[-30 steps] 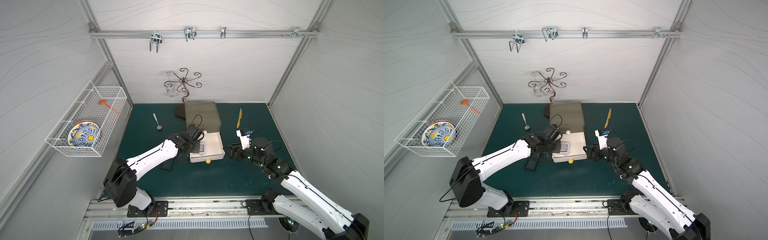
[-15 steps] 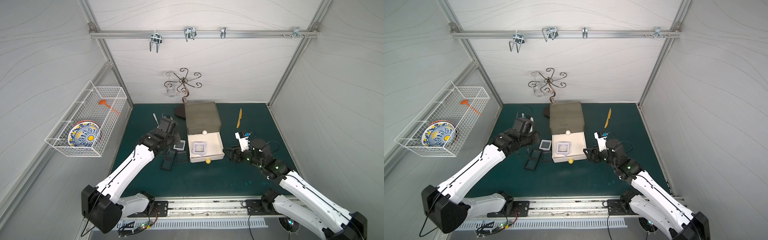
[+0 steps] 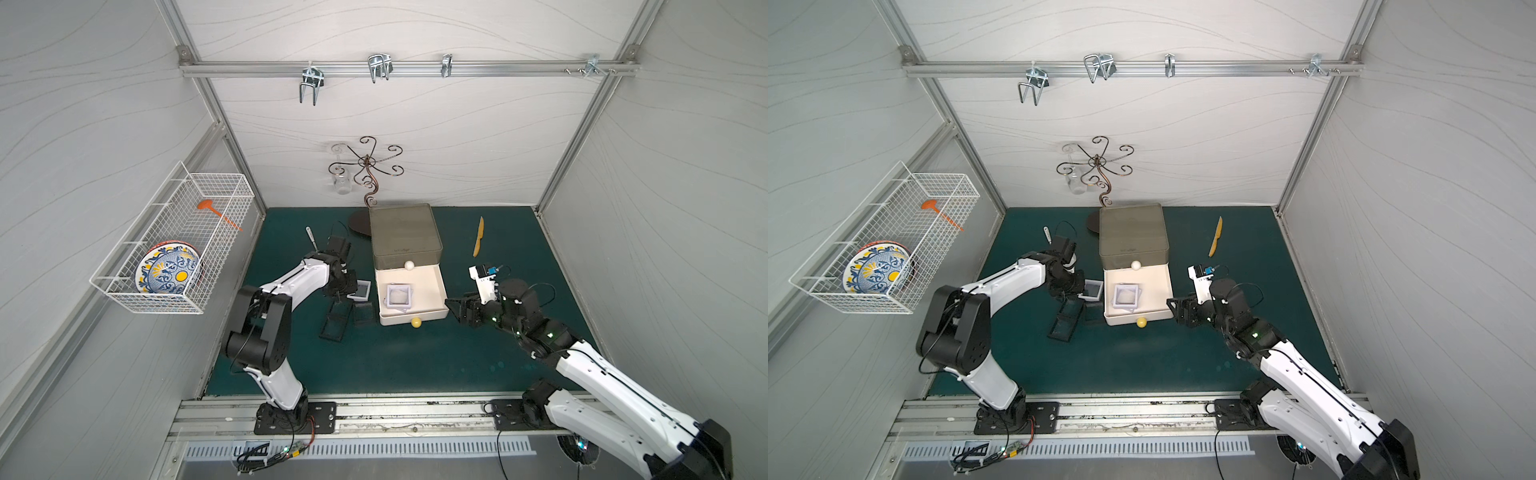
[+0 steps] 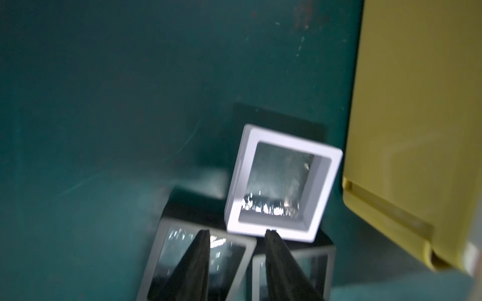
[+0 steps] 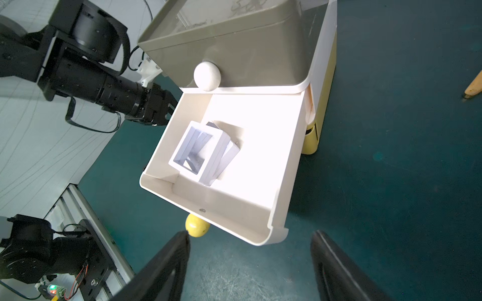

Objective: Place the brooch boxes into the drawer by color
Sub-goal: Pick up the brooch box from the center of the board.

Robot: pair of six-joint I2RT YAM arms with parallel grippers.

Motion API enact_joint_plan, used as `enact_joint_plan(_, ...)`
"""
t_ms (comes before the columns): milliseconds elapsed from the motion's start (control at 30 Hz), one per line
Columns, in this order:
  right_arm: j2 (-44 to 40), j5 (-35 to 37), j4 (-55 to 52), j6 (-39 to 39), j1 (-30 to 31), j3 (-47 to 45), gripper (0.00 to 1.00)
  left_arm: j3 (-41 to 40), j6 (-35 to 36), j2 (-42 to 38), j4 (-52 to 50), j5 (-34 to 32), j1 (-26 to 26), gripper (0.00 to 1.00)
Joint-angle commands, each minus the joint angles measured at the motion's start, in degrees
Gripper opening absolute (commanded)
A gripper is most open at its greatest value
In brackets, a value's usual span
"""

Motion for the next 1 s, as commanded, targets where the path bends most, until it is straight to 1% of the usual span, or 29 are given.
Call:
enact_joint_plan(0,-0.92,1.19,0.70,-0.27,-0.19,-1.17,0.78,4.59,2.28,2.64,1.66,-0.07,0.28,0.39)
enact_joint_plan(167,-0.45,1.40,0.62,-0.31,-0.19,-1.46,0.78,7.01,2.96,5.80,0.63,-1.84,0.37,0.39)
enact_joint_plan(300,0.32,1.26,0.74,-0.56,-0.19,-1.19,0.78,7.34,3.26,7.06,0.38,-2.83,0.46,0.39)
enact_joint_plan(467,1.12,1.33,0.99,-0.90,-0.21,-0.76,0.78,7.26,3.62,8.69,0.25,-3.90,0.54,0.35)
enact_joint_plan(533,1.38,1.33,1.13,-0.92,-0.25,-0.78,0.78,7.13,3.79,9.01,0.21,-3.80,0.55,0.31)
enact_joint_plan(567,1.55,1.33,1.28,-0.87,-0.20,-0.75,0.79,7.11,3.79,8.98,0.10,-3.82,0.55,0.27)
enact_joint_plan(733,2.15,0.99,1.81,-0.56,-0.21,-0.69,0.78,6.10,3.54,7.20,0.07,-5.01,0.55,0.03)
enact_joint_plan(767,2.17,0.89,1.71,-0.58,-0.19,-0.58,0.78,5.74,3.45,6.58,0.20,-5.52,0.53,0.00)
enact_joint_plan(900,2.22,0.71,1.57,-0.61,-0.19,-0.01,0.78,5.77,3.15,4.85,-0.70,-6.83,0.55,0.00)
enact_joint_plan(967,2.14,0.83,1.32,-0.82,-0.20,0.37,0.78,5.45,2.61,2.52,-1.11,-7.24,0.55,0.00)
